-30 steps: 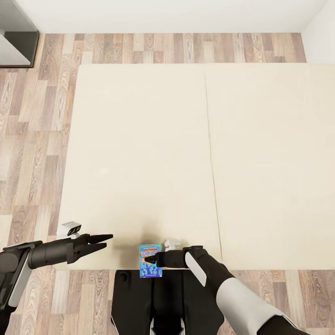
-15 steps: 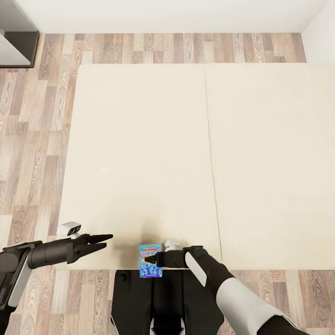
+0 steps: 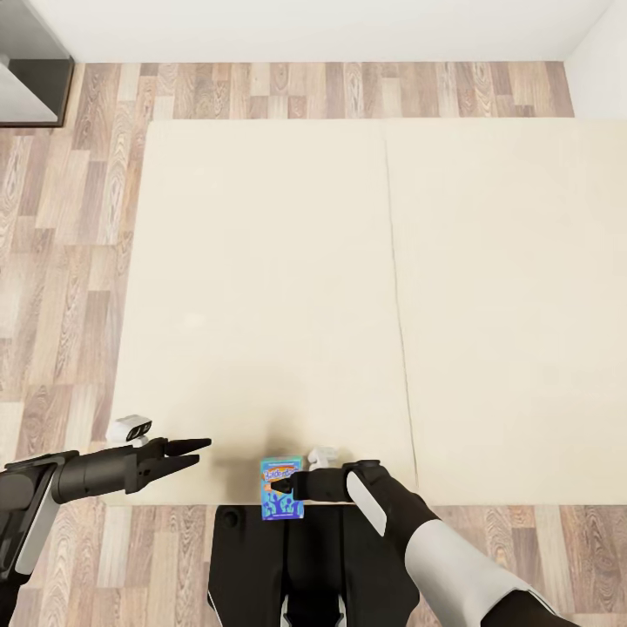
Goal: Put all the toys in the child's room - the three board games (two on the bed and one on the table), the two jigsaw puzzles on the table, and the tennis ball on the table - inside the toy box on the table in the child's room.
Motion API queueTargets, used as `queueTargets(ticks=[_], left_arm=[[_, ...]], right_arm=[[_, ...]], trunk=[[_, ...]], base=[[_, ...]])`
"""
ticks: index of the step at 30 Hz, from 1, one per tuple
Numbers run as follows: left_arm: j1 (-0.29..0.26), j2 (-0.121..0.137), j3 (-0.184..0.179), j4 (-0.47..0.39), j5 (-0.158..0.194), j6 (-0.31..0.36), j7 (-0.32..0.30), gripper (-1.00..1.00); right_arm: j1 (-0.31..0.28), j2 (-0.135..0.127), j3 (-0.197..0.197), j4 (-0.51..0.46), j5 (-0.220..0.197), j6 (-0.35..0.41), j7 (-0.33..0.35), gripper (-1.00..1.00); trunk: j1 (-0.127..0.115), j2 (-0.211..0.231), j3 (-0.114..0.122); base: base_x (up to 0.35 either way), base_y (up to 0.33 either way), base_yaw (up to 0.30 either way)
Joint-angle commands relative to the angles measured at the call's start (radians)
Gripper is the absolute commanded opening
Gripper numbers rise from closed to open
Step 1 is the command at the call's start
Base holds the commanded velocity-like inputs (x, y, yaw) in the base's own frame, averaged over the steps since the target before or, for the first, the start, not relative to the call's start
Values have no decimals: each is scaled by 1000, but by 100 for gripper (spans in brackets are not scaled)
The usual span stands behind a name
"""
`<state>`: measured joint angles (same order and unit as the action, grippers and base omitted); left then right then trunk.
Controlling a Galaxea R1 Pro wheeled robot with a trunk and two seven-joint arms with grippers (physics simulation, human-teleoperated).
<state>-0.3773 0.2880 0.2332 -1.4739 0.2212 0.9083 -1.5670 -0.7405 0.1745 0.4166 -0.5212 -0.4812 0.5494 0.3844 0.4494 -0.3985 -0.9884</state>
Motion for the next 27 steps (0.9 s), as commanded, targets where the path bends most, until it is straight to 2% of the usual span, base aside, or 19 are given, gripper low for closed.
queueTargets(ticks=[1, 19, 27], left_arm=[[0, 0, 0, 0, 0, 11, -4, 100], [0, 0, 0, 0, 0, 11, -4, 100], [0, 0, 0, 0, 0, 11, -4, 100]], right_arm=[[0, 0, 1, 0, -2, 4, 1, 100], [0, 0, 0, 0, -4, 4, 1, 100], [0, 0, 1, 0, -4, 4, 1, 100]], trunk=[[1, -2, -1], [1, -2, -1], [1, -2, -1]], base=[[0, 101, 0], [0, 35, 0], [0, 108, 0]])
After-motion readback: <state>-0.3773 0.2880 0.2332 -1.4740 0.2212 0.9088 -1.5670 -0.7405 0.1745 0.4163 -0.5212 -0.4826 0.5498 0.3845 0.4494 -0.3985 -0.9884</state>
